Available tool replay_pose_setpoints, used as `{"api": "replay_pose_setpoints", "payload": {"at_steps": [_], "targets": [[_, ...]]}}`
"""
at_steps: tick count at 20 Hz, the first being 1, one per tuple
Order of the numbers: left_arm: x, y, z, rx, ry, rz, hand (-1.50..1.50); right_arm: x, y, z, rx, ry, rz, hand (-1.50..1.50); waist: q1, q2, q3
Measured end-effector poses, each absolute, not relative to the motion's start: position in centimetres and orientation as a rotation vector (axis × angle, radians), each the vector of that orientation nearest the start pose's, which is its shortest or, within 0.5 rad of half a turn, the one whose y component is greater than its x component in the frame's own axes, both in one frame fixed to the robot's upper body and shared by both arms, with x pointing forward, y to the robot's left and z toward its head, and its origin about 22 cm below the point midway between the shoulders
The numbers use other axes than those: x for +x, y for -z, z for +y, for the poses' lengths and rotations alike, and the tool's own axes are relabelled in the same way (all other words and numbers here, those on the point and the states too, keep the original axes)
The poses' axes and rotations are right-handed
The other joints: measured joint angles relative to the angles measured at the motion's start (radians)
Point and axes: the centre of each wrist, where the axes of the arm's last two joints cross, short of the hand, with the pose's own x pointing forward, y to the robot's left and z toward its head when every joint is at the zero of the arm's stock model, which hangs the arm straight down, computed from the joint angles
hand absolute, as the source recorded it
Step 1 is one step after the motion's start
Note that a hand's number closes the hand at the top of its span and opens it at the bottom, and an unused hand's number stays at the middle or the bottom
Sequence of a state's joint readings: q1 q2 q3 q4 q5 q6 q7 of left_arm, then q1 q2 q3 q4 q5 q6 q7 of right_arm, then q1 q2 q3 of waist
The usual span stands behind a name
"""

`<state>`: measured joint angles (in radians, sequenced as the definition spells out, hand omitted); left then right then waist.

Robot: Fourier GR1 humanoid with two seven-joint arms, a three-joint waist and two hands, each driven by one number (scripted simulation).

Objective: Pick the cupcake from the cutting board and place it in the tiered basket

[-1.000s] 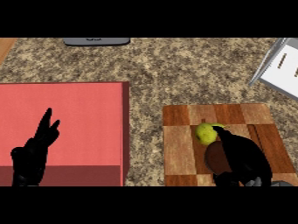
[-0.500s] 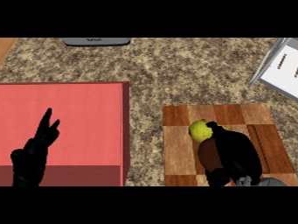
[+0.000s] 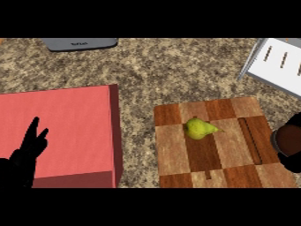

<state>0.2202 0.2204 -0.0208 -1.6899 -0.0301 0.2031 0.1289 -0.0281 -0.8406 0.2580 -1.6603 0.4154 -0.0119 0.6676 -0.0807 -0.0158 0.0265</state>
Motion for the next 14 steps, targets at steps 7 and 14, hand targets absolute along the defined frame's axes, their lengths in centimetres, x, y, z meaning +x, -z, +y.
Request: {"api": "replay_pose_setpoints", "payload": {"at_steps": [7,14], "targets": [[18.0,0.2,29.3,0.401,-0.019,-1.35,0.0,24.0,-16.7,-42.0,-1.058,-0.464,-1.085,1.5,-0.023,-0.011,-0.005],[18.3,0.2,28.9,0.394,-0.006,-1.373,0.0,21.4,-26.0,-47.1,-1.18,-0.38,-1.275,1.5,-0.007,-0.012,-0.009]]}}
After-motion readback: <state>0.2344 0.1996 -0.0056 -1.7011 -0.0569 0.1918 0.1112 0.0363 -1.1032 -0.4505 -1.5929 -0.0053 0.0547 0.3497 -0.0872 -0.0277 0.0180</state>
